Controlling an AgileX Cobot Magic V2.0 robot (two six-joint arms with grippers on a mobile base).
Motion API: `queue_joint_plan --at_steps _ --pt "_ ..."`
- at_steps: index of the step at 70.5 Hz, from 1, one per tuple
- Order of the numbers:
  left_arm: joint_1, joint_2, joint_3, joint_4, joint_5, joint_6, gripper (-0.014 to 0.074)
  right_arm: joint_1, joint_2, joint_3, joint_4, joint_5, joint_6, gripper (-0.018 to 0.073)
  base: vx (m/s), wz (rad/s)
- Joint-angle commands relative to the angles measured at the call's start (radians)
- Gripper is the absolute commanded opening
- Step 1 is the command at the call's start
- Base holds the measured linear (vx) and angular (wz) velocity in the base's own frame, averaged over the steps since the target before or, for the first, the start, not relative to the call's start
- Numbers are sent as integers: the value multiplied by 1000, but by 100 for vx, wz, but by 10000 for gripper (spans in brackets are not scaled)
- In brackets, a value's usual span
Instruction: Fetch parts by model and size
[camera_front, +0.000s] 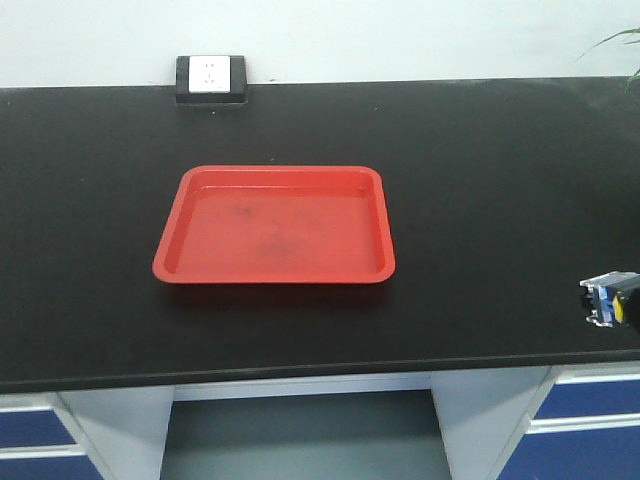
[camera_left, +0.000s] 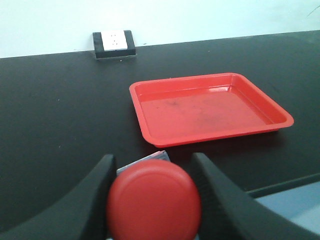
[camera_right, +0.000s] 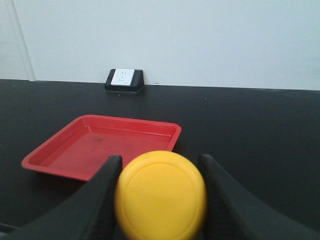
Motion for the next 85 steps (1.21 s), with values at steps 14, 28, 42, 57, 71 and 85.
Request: queue_joint_plan --at_steps 14,28,42,57,71,85 --pt "-6 13 -24 0 -78 -1 -6 -4 10 -31 -5 -82 -6 -8 18 3" --pt "-6 13 -24 0 -78 -1 -6 -4 10 -31 -5 -82 -6 -8 17 12" --pt "-6 13 -24 0 -78 -1 -6 -4 10 -31 -5 -82 -6 -8 11 6" --pt "-6 13 -24 0 -78 -1 -6 -4 10 -31 -5 -82 -6 -8 6 1" --pt "-6 13 -24 0 -78 -1 -6 -4 10 -31 -5 -82 -6 -8 4 0" --pt "-6 13 -24 0 -78 -1 -6 -4 10 -31 -5 -82 -6 -8 3 0"
